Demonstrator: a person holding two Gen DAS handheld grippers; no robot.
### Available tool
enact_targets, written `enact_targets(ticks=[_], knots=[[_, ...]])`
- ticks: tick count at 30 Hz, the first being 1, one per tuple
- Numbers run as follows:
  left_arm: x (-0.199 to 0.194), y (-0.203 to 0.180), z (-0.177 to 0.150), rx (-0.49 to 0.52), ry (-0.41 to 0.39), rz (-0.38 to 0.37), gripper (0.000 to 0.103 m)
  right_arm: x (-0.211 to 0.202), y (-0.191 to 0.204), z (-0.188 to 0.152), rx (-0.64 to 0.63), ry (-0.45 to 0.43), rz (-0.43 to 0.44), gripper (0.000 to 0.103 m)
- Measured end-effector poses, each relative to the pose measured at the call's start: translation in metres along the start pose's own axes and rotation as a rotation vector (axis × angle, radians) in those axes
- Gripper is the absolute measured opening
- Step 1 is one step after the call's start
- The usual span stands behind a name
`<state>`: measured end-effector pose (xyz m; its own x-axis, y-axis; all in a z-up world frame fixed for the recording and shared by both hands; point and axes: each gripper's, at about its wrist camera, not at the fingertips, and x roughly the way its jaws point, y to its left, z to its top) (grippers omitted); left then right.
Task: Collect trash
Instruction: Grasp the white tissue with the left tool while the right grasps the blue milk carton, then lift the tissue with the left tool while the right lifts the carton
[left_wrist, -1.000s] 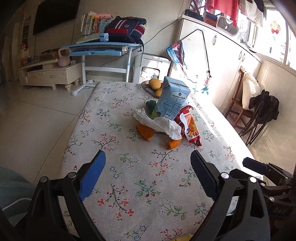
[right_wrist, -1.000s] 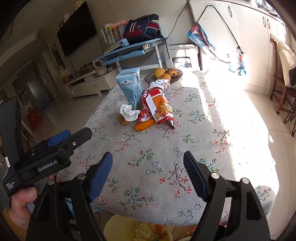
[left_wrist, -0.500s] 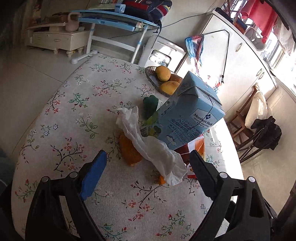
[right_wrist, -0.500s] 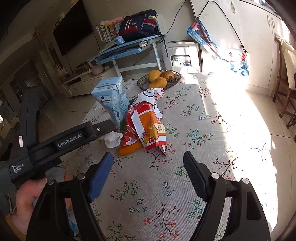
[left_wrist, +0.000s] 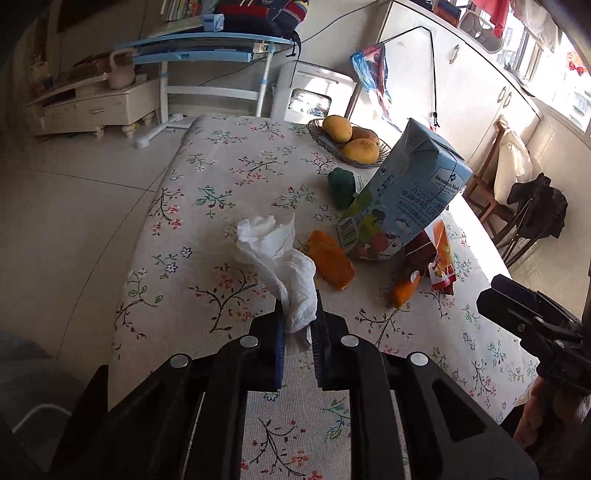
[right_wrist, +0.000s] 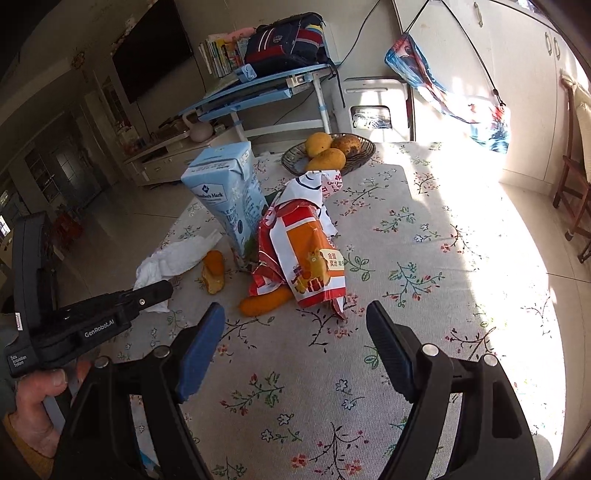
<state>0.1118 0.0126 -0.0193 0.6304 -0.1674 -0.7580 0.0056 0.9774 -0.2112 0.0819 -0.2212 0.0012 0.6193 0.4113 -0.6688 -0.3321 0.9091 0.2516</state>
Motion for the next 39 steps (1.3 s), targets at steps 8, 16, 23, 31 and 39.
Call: enact_targets(ticks=[8,16,23,31,39], knots=[[0.005,0.016,-0.012,-0.030,0.031,0.017,0.026,-0.002,0.029,0.016,-0.061,-0.092,0.054,0.076],[0.005,0.031,-0.004,-0.086,-0.015,0.036,0.049,0.031,0.054,0.048,-0.071,-0.135,0.045,0.077],[0.006,0.029,0.000,-0.066,-0.024,0.058,0.050,0.062,0.054,0.061,-0.018,-0.111,-0.025,0.059],[0.017,0.016,-0.003,0.034,0.028,0.087,0.025,0.030,0.045,0.061,-0.004,-0.168,0.056,0.041],[0.007,0.012,-0.010,0.050,-0.007,0.027,0.011,-0.032,0.036,0.026,0.040,-0.171,0.145,0.041]])
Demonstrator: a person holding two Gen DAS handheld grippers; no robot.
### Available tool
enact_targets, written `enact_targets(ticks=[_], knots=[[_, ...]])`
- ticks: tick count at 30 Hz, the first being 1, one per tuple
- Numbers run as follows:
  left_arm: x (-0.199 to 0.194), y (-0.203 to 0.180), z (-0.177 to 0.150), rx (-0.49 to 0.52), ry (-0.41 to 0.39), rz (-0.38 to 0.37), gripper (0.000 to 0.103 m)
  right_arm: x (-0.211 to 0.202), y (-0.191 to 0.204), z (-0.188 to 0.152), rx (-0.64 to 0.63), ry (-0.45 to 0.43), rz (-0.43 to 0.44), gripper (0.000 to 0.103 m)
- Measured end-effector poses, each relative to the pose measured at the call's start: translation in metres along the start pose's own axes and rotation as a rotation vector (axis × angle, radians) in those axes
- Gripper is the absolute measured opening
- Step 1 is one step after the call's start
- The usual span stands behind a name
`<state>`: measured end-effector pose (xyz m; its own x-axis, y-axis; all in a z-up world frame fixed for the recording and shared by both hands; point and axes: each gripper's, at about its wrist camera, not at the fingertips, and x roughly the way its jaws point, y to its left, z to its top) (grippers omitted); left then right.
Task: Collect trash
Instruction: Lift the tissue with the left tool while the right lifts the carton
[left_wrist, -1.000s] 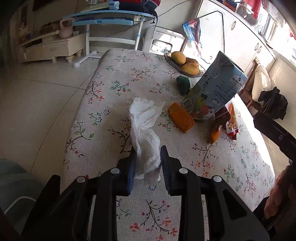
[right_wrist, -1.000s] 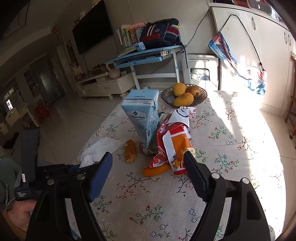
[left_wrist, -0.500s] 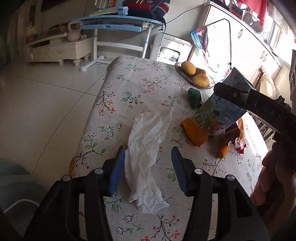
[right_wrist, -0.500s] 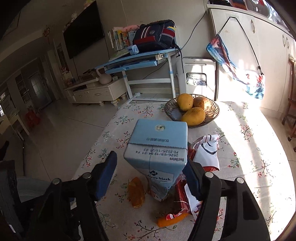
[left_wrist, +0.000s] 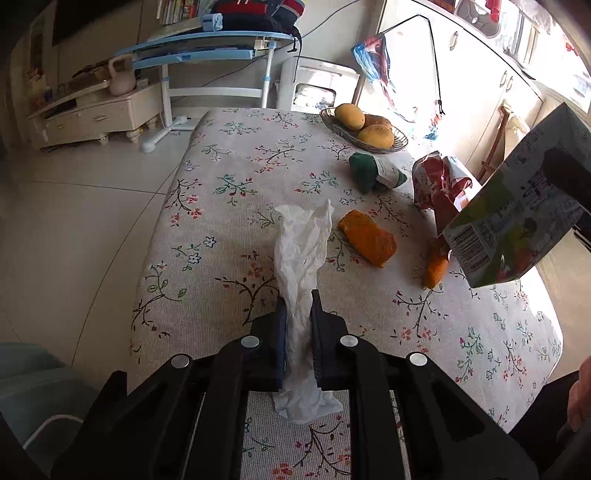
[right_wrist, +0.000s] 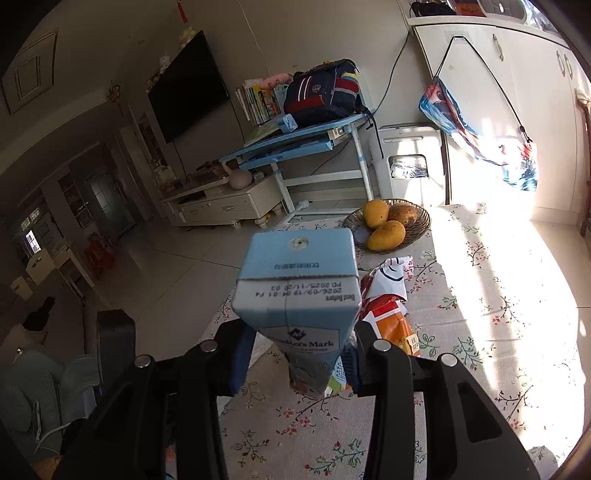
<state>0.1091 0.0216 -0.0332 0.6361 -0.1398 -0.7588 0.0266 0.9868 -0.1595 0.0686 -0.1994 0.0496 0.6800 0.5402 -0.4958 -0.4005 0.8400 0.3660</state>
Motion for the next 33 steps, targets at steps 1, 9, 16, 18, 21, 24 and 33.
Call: enact_targets(ticks=[1,9,16,18,21,24,33], knots=[[-0.002,-0.001,-0.001,0.000,-0.012,-0.009,0.011,-0.007,-0.002,-0.005,0.014,0.004,0.004,0.041],[-0.019,-0.013,-0.017,0.029,-0.079,-0.057,0.011,-0.021,-0.013,-0.036,0.084,0.050,-0.016,0.041],[-0.025,-0.018,-0.028,0.056,-0.081,-0.056,0.011,-0.019,-0.018,-0.050,0.095,0.088,-0.061,0.040],[-0.025,-0.020,-0.029,0.066,-0.079,-0.053,0.011,-0.019,-0.019,-0.052,0.094,0.099,-0.073,0.039],[-0.026,-0.024,-0.033,0.086,-0.082,-0.042,0.011,-0.020,-0.021,-0.057,0.105,0.101,-0.072,0.038],[-0.029,-0.025,-0.038,0.101,-0.087,-0.039,0.011,-0.022,-0.019,-0.058,0.101,0.095,-0.072,0.038],[-0.037,-0.025,-0.040,0.106,-0.104,-0.039,0.011,-0.028,-0.012,-0.059,0.078,0.074,-0.055,0.037]])
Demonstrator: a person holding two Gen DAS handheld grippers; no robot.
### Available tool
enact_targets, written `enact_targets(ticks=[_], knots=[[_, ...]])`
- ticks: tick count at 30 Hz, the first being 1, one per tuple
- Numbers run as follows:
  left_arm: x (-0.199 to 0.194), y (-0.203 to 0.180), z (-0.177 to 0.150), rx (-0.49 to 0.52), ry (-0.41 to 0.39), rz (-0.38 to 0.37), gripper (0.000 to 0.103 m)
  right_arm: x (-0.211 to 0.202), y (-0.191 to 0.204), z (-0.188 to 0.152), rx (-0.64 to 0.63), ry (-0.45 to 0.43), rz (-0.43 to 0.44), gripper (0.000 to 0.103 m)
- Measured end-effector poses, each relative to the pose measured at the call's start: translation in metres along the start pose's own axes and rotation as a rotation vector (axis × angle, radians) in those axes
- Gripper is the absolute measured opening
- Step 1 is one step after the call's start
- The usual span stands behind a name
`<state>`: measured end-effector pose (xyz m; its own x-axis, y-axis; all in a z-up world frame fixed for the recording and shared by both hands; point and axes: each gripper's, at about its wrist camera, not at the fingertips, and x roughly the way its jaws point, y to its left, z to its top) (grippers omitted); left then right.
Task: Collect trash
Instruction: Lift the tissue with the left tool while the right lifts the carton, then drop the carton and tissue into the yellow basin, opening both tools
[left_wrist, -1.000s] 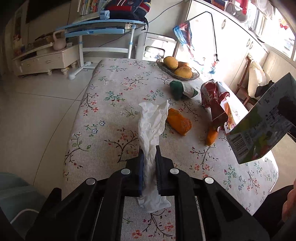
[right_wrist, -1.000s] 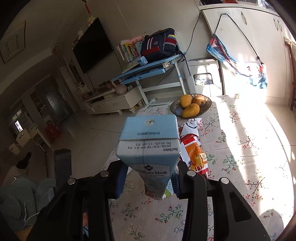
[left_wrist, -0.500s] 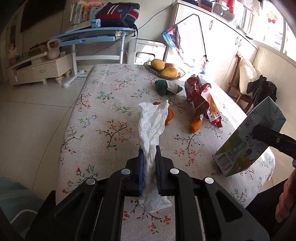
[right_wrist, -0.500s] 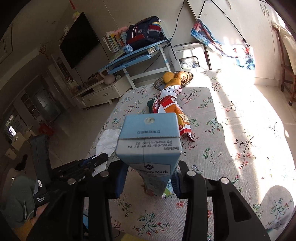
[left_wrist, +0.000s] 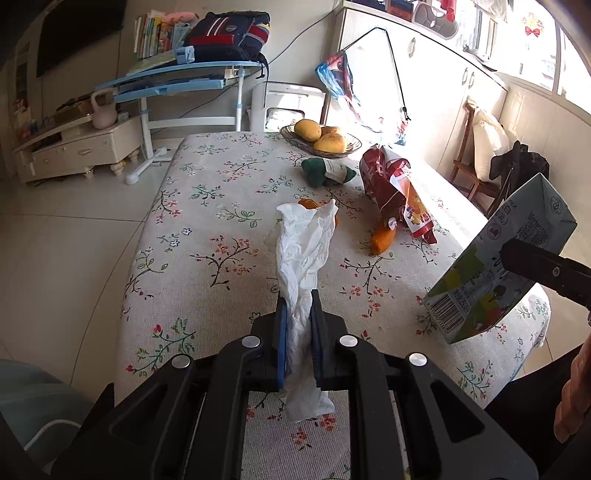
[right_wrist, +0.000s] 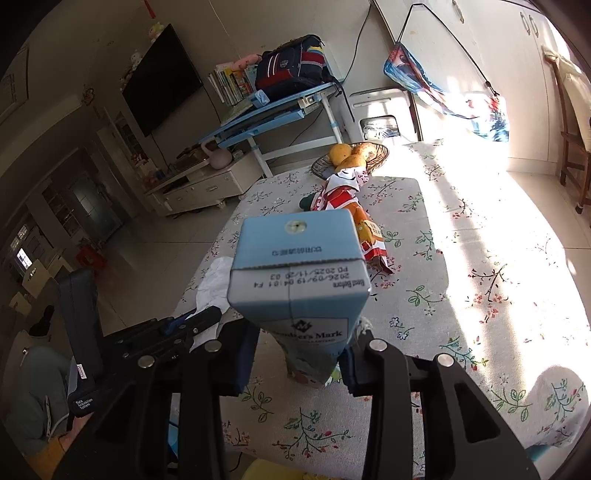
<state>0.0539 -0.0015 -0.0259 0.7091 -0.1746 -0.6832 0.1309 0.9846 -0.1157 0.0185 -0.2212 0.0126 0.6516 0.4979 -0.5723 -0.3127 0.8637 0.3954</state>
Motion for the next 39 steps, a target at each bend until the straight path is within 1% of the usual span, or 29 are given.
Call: enact_targets(ticks=[6,10,16,23,29,34,39], knots=[[-0.013,-0.009,-0.002,0.049,-0.028,0.020,0.011,-0.012,0.010,-0.003,-0.039,-0.022,0.032,0.037],[-0.023,-0.014,-0.001,0.070,-0.047,0.032,0.011,-0.021,0.015,-0.012,-0.041,-0.029,0.046,0.037],[-0.043,-0.016,-0.005,0.057,-0.066,0.038,0.011,-0.035,0.017,-0.028,-0.029,-0.026,0.060,0.037],[-0.066,-0.027,-0.015,0.073,-0.079,0.042,0.011,-0.052,0.024,-0.049,-0.019,-0.006,0.082,0.037],[-0.084,-0.036,-0.028,0.079,-0.077,0.041,0.011,-0.061,0.031,-0.076,-0.021,0.052,0.099,0.037],[-0.097,-0.042,-0.040,0.079,-0.071,0.034,0.011,-0.055,0.038,-0.099,-0.036,0.146,0.089,0.037],[-0.107,-0.049,-0.052,0.078,-0.062,0.027,0.011,-0.043,0.044,-0.121,-0.063,0.244,0.054,0.037]])
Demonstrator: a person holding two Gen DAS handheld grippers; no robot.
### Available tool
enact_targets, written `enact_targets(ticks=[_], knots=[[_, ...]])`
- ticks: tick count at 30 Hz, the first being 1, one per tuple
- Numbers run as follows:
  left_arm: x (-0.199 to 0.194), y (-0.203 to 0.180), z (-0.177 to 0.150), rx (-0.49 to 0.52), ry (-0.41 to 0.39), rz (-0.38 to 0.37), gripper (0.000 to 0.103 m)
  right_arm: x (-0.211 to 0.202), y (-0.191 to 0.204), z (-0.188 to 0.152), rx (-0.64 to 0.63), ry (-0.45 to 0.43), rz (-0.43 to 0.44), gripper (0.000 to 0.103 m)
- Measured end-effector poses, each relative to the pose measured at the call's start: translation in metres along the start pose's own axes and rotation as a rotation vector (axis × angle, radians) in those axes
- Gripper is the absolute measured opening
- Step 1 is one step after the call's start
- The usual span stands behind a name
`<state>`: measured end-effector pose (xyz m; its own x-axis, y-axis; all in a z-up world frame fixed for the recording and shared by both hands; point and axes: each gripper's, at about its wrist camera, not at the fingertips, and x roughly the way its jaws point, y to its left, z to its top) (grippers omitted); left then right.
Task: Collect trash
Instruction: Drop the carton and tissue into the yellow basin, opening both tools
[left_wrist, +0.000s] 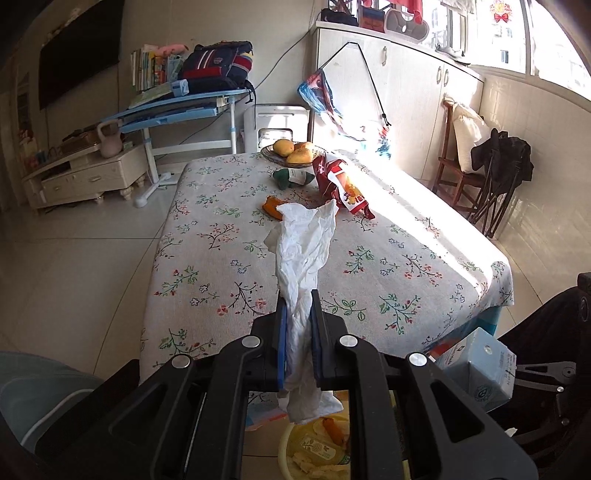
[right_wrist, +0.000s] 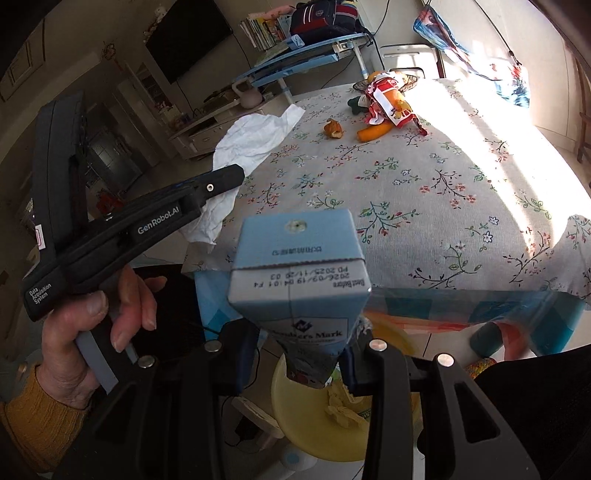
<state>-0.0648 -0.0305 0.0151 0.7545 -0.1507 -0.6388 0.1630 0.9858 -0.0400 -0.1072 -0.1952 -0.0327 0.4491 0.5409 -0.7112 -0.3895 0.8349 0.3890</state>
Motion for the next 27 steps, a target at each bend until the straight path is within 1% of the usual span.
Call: enact_targets(ticks=[5,11,14,18,21,24,27], knots=[[-0.009,-0.009,-0.009,0.010,0.009,-0.007,0.011,0.015,0.001,-0.010,-0.008,0.081,-0.030,0.038],[-0.015,-0.021,-0.017,0.024,0.024,-0.015,0.011,0.023,-0.002,-0.020,-0.002,0.139,-0.069,0.038],[-0.018,-0.026,-0.022,0.032,0.030,-0.019,0.011,0.023,-0.007,-0.023,0.013,0.149,-0.088,0.043],[-0.020,-0.032,-0.028,0.042,0.040,-0.023,0.011,0.012,-0.015,-0.021,0.046,0.101,-0.086,0.053],[-0.022,-0.037,-0.032,0.052,0.047,-0.028,0.011,0.007,-0.020,-0.017,0.077,0.073,-0.079,0.054],[-0.024,-0.043,-0.037,0.061,0.059,-0.035,0.011,-0.004,-0.025,-0.013,0.111,0.012,-0.076,0.059],[-0.023,-0.048,-0.044,0.068,0.079,-0.045,0.011,-0.018,-0.036,-0.009,0.166,-0.074,-0.075,0.064]])
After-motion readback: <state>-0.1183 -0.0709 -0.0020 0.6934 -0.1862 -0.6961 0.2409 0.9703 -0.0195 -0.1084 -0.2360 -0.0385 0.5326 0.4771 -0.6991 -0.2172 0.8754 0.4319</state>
